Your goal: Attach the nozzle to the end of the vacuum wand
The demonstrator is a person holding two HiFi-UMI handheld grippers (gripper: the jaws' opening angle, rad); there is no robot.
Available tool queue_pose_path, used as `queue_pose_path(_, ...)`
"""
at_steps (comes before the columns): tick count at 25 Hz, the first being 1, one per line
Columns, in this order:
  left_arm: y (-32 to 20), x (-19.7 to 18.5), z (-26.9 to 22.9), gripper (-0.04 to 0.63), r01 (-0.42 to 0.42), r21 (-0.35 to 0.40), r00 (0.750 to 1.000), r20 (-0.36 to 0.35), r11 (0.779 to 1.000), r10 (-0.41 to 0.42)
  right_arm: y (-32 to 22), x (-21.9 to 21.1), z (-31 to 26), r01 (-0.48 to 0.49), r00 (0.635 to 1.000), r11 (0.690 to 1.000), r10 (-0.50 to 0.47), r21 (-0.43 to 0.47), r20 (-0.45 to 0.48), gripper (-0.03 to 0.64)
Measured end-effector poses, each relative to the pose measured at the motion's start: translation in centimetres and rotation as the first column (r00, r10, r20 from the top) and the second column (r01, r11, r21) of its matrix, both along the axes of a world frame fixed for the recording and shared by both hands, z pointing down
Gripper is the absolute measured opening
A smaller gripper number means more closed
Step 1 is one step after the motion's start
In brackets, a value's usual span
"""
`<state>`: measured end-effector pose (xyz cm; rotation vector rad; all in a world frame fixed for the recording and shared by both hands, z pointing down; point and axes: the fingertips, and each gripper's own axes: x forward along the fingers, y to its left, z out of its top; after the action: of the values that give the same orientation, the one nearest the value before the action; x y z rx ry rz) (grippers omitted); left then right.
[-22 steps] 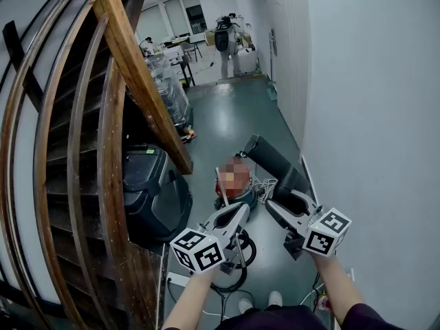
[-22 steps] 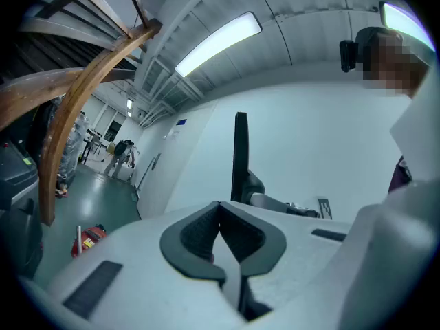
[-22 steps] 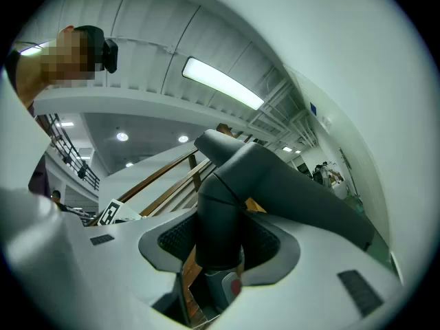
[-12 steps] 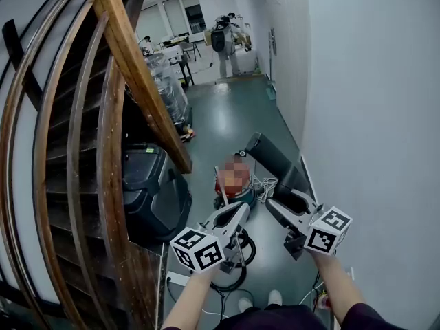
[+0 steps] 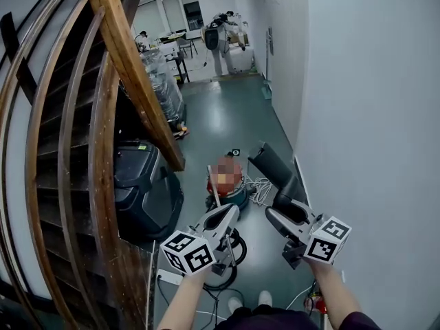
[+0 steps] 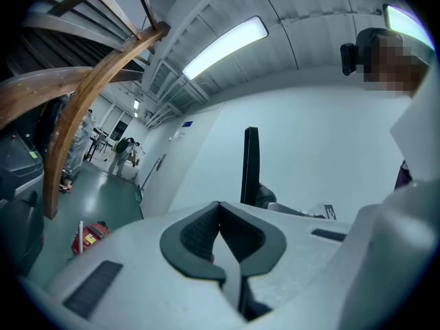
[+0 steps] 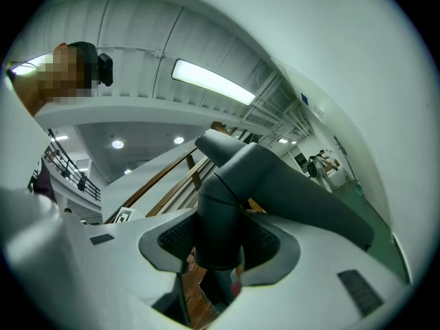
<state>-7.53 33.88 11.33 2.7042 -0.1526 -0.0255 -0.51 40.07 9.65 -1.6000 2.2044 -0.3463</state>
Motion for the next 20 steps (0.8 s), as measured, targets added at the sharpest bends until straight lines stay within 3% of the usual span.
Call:
queue_pose_path(13, 0.0, 3.7, 0.8, 0.005, 0.027, -0.009, 0.999, 0.042, 1.000, -0.027, 0.8, 5.1, 1.3, 0.010, 0.998, 1.000, -0.010, -0.002, 0.062, 0.186)
queue_pose_path(20, -2.8, 5.4, 2.3, 0.005, 0.028, -0.029, 0.998, 0.053, 0.999, -0.027, -1.3, 6.9, 2.5, 0.006, 0.997, 1.000, -0.005, -0.017, 0.072, 0.186)
